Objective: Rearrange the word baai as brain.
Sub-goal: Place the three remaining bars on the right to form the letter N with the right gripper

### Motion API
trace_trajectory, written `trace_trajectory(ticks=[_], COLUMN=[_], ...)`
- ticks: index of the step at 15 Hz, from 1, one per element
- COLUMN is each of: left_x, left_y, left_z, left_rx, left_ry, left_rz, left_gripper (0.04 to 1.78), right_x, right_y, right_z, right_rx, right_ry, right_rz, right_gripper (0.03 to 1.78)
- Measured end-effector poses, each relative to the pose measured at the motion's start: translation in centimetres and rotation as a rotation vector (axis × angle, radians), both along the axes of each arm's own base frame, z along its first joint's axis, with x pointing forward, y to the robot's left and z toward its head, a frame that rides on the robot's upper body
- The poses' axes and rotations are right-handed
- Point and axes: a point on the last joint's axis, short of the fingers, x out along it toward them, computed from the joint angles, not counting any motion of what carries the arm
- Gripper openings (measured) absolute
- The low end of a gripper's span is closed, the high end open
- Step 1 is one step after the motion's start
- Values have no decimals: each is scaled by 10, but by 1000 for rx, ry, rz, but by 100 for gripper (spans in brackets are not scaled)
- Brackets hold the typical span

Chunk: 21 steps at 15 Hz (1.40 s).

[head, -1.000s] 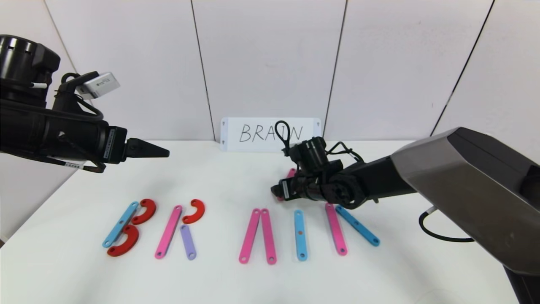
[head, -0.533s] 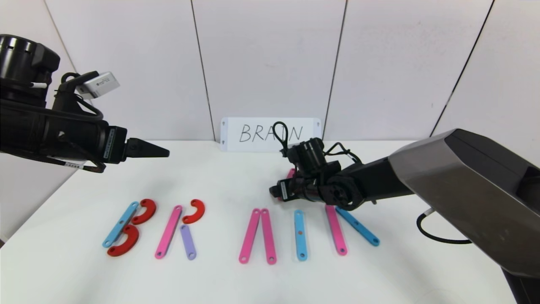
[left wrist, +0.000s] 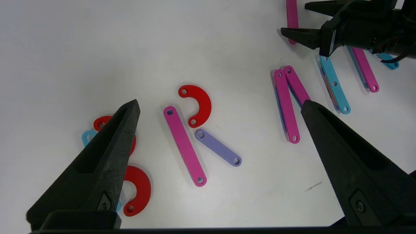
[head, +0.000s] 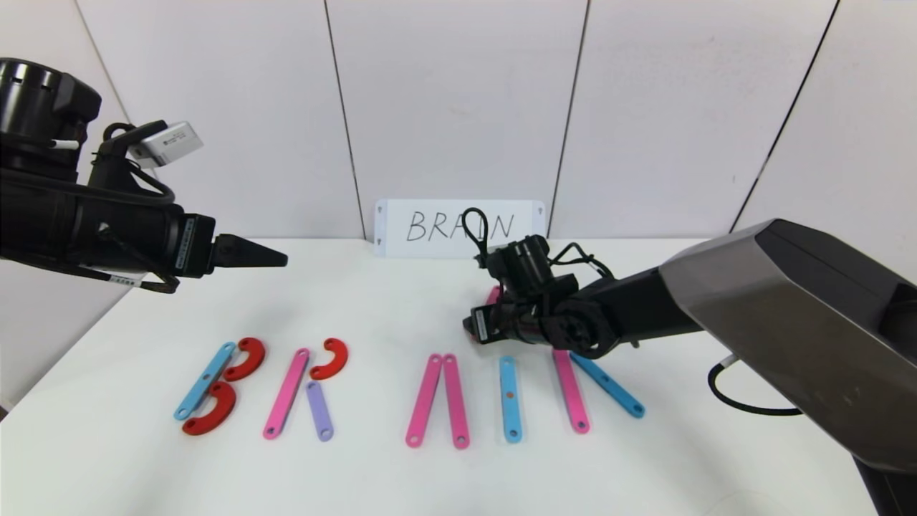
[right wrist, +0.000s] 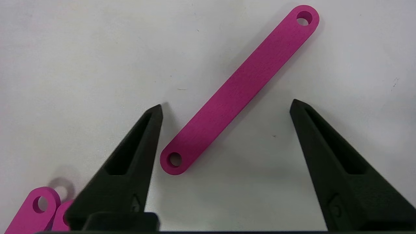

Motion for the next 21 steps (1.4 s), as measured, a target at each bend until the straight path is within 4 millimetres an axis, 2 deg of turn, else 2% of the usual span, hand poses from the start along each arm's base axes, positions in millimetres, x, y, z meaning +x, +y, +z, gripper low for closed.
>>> trace_trajectory(ticks=[4, 6, 7, 15, 17, 21], left_x=[-1, -1, -1, -1, -1, 0], left_y=[0, 0, 0, 0, 0, 0], left_z=[0, 0, 0, 0, 0, 0], left_rx=[0, 0, 0, -1, 0, 0], left_ry=[-2, -2, -2, -2, -2, 0], left_rz=[0, 0, 0, 0, 0, 0], left_gripper=[173, 173, 173, 173, 173, 173], right_x=[0, 0, 0, -1, -2, -16], right_y=[0, 0, 0, -3, -8, -27], right_z=[0, 0, 0, 7, 17, 50], right_rx=[0, 0, 1, 6, 15, 36], right_ry=[1, 2, 1, -7, -22, -55], right_rz=[1, 1, 1, -5, -12, -31], right_gripper=[58, 33, 28, 27, 27, 27])
